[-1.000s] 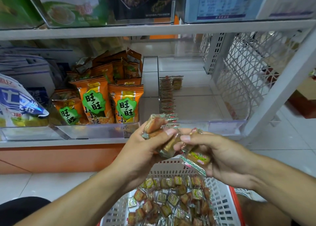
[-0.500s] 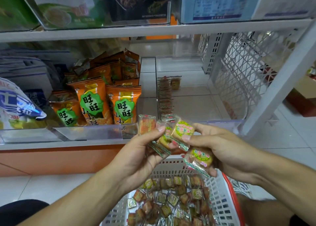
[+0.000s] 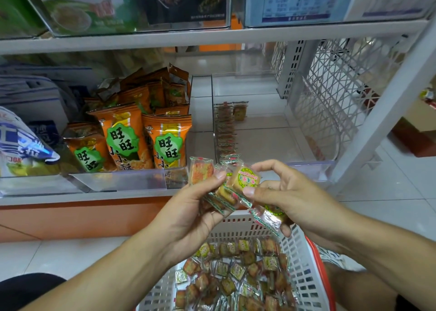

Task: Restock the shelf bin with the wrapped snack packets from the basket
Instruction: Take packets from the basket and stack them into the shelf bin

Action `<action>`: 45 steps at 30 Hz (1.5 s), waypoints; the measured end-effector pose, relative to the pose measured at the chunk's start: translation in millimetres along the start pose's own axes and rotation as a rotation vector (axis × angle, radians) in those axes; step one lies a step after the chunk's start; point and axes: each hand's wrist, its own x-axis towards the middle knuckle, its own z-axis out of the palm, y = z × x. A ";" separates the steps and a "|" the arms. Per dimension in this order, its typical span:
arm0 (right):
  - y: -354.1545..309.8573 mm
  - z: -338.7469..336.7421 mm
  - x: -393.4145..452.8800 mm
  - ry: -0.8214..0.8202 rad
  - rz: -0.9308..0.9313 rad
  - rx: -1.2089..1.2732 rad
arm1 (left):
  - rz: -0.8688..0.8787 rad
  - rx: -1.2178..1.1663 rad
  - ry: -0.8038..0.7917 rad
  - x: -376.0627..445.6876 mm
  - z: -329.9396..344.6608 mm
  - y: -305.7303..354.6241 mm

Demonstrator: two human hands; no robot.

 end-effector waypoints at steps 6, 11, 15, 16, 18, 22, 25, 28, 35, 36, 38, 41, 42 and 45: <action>7.0 3.1 0.1 0.039 -0.053 -0.063 | -0.064 -0.024 -0.058 -1.3 -2.1 -2.2; 5.6 -1.1 3.1 0.006 -0.069 -0.072 | -0.124 -0.107 -0.039 -1.2 -2.9 -1.1; -2.2 -7.1 2.6 -0.037 -0.032 -0.034 | -0.130 -0.139 -0.034 -1.0 -0.5 0.9; -5.4 -11.3 2.8 -0.046 -0.014 0.001 | -0.121 -0.150 -0.025 -0.8 0.4 2.2; -12.5 -22.2 4.1 -0.040 0.010 0.103 | -0.099 -0.176 0.009 -0.1 1.1 5.3; -24.6 -37.8 2.9 -0.055 -0.006 0.243 | -0.053 -0.171 0.048 1.4 -1.2 10.7; -26.2 -41.7 0.8 -0.093 -0.038 0.227 | -0.039 -0.137 0.046 2.1 -2.0 9.1; -25.7 -42.0 0.2 -0.143 -0.078 0.224 | -0.045 -0.121 0.052 3.4 -3.1 5.4; -22.0 -43.9 -1.1 -0.261 -0.178 0.147 | -0.063 -0.121 0.051 5.0 -4.0 1.9; -21.4 -42.6 -1.0 -0.293 -0.191 0.119 | -0.072 -0.115 0.046 4.7 -3.3 0.9; -17.2 -37.2 0.1 -0.314 -0.199 0.085 | -0.089 -0.095 0.033 4.1 -2.1 -1.7; -9.6 -28.6 2.7 -0.234 -0.242 -0.123 | -0.085 -0.003 -0.006 3.5 -2.1 -5.8; -7.9 -27.8 3.5 -0.189 -0.277 -0.252 | -0.075 0.030 -0.012 4.0 -2.5 -6.9; -7.6 -27.3 4.0 -0.104 -0.317 -0.504 | -0.022 0.096 0.012 3.6 -3.1 -8.5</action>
